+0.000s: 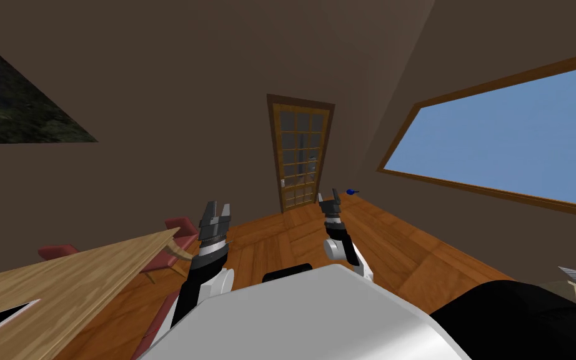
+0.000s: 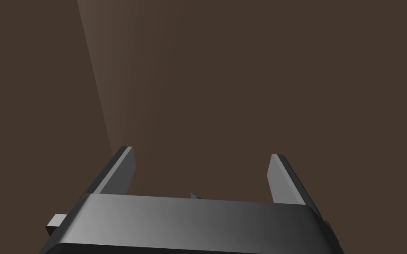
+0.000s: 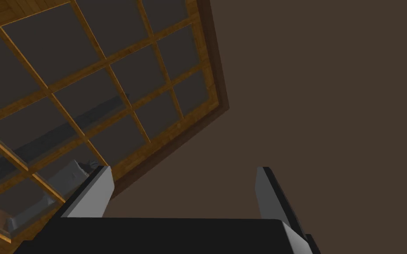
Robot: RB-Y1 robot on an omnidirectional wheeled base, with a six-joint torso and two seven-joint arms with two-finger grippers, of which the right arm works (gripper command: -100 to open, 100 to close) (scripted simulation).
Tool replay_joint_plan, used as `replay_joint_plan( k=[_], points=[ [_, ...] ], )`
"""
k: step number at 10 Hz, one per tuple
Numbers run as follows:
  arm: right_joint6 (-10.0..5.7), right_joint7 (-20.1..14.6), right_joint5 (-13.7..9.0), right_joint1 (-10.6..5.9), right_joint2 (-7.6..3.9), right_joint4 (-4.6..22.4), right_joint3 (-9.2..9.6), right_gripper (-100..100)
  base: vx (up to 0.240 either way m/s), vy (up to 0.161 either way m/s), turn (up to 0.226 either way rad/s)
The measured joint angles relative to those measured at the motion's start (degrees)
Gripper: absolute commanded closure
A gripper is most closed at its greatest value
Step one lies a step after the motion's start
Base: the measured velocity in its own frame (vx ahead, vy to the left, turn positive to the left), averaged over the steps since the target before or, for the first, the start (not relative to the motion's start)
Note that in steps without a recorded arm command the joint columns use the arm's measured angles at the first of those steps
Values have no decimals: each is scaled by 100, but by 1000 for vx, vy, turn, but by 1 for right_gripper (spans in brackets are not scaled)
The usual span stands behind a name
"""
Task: Pull the door open
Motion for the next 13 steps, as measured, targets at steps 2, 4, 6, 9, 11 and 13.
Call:
replay_joint_plan(
  k=[2, 4, 6, 9, 11, 13],
  points=[
    [-44, -178, -61, -76, -41, 230, -1, -100, 89, -3, 94],
    [-106, -370, -119, -143, -65, 477, 16, -100, 97, -2, 84],
    [-184, -594, -201, -272, -124, 806, -11, -100, 86, -13, 100],
    [-240, -908, -306, -428, -162, 1215, -9, -100, 90, -5, 100],
    [-323, -1135, -386, -574, -198, 1577, -21, -100, 106, -13, 105],
    [-354, -1373, -473, -678, -236, 1846, -36, -100, 100, -10, 101]
  ],
)
